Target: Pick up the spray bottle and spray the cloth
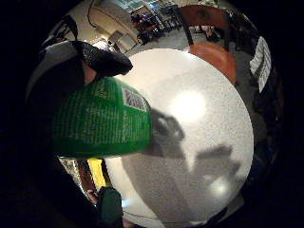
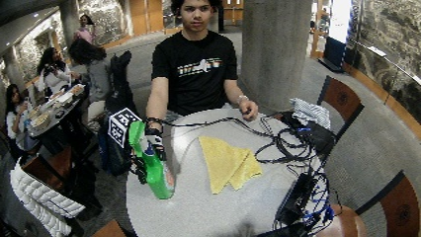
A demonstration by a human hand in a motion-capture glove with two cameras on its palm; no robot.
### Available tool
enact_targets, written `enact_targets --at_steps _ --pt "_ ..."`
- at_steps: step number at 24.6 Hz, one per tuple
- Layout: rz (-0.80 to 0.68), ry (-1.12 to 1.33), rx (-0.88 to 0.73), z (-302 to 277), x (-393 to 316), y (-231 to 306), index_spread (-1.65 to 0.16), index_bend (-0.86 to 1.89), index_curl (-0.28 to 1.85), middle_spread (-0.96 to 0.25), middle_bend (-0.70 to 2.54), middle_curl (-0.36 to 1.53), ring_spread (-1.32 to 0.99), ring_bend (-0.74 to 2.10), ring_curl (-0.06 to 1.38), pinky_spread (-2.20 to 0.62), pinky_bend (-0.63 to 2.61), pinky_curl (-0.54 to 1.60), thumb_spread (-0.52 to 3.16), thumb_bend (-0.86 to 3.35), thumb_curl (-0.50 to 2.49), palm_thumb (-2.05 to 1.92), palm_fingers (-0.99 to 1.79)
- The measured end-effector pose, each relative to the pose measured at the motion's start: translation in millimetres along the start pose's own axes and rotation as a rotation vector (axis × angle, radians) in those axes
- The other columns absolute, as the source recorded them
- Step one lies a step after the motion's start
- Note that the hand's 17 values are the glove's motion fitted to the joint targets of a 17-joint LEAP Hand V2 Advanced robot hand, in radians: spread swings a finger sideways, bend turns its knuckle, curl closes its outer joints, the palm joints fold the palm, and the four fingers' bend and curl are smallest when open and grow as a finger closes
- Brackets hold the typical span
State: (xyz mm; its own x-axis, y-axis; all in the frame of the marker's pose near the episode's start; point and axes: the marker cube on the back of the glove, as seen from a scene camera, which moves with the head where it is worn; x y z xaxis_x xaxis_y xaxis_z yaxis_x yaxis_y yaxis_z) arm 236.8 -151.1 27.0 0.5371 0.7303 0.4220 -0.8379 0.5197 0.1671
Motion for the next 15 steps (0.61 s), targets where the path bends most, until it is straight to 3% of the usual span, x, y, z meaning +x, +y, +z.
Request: enact_targets --at_steps 8,15 --pt "-0.091 0.011 -0.069 -23.5 -8.5 5.8 -0.26 0.15 0.31 -0.03 0.2 0.4 0.04 0.39 0.34 0.15 0.64 0.3 0.63 0.02 0.6 1.05 0.93" --pt "-0.133 0.032 -0.271 -46.7 -35.9 16.6 -0.25 0.12 0.32 -0.03 0.18 0.41 0.04 0.39 0.34 0.14 0.63 0.3 0.59 -0.01 0.63 1.07 0.96"
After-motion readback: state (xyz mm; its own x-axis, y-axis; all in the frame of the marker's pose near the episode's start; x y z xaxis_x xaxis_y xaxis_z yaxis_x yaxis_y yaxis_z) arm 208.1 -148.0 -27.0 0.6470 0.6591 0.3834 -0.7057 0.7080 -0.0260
